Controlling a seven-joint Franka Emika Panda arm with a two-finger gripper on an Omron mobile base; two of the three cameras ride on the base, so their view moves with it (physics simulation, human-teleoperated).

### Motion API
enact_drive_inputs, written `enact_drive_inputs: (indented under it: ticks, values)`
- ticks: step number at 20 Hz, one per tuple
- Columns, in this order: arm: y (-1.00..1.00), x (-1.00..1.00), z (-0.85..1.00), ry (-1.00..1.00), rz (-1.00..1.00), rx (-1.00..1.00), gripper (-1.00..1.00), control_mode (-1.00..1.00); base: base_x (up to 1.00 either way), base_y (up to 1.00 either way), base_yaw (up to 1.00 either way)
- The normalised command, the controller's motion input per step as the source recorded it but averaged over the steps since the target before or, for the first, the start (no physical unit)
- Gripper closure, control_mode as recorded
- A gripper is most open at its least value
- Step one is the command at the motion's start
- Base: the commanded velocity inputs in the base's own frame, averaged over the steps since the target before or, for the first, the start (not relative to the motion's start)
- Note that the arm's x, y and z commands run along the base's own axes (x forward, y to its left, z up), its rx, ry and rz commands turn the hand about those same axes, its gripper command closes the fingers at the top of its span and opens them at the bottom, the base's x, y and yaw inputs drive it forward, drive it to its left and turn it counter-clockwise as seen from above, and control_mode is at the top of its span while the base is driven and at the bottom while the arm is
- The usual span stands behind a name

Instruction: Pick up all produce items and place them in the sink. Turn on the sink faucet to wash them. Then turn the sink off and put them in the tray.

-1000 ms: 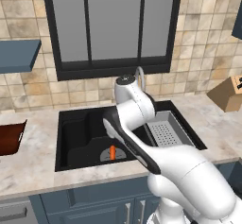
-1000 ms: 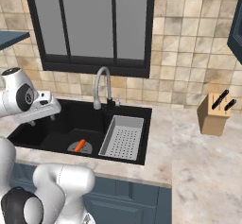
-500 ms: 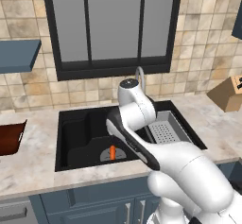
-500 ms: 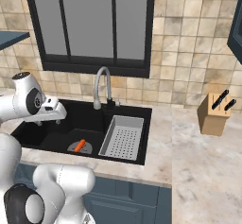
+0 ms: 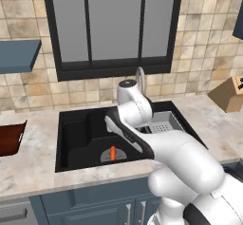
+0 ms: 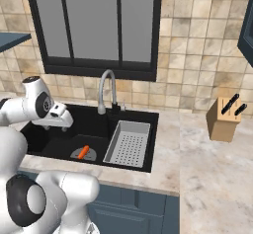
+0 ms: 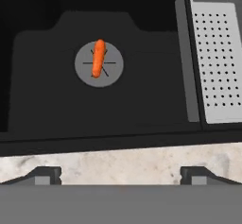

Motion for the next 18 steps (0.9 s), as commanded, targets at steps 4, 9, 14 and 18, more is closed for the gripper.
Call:
enact_drive_inputs:
  ticks: [4, 9, 14, 18]
  values:
    - [0.00, 0.23, -0.35, 0.07, -0.06, 0.01, -1.00, -1.00, 0.00, 0.00, 0.00]
    - [0.00, 0.27, -0.35, 0.07, -0.08, 0.00, -1.00, -1.00, 0.00, 0.00, 0.00]
    - [0.00, 0.25, -0.38, 0.06, -0.10, 0.00, -1.00, -1.00, 0.00, 0.00, 0.00]
    - [0.00, 0.18, -0.35, 0.00, -0.12, 0.01, -1.00, -1.00, 0.00, 0.00, 0.00]
